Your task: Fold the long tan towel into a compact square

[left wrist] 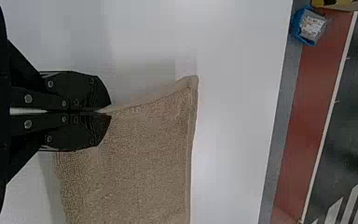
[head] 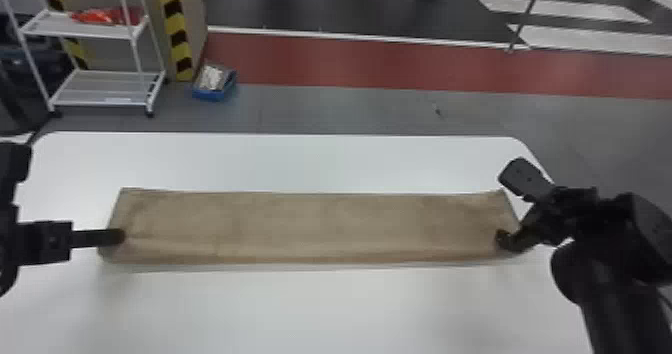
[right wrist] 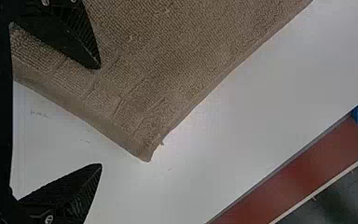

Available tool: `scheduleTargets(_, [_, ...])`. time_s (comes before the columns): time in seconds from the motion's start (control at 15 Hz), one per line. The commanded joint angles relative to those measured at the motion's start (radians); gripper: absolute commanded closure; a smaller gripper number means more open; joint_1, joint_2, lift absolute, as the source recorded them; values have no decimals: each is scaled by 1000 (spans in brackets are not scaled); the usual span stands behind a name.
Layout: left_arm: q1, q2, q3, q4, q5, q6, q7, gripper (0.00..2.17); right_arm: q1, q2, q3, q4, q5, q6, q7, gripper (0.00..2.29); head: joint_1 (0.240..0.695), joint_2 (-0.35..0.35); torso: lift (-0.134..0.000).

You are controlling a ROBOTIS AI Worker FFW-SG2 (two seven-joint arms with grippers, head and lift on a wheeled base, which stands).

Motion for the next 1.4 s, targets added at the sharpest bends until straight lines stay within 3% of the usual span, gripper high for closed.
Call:
scheduleTargets(0.0, [15, 4, 29, -41, 5, 0, -11, 2128, 0, 1, 0, 2, -2, 0, 0, 66, 695, -134, -125])
scheduleTargets(0.2, [28, 20, 81, -73, 13, -3, -48, 2132, -5, 1, -5, 2, -2, 0, 0, 66, 695, -123, -125])
scheduleTargets(0.47, [31, 92, 116, -72, 13, -3, -97, 2132, -5, -2, -11, 2, -8, 0, 3, 66, 695, -86, -125])
scheduleTargets(1.33, [44, 81, 69, -70, -7, -6, -93, 2132, 8, -5, -19, -15, -6, 0, 12, 70, 695, -89, -125])
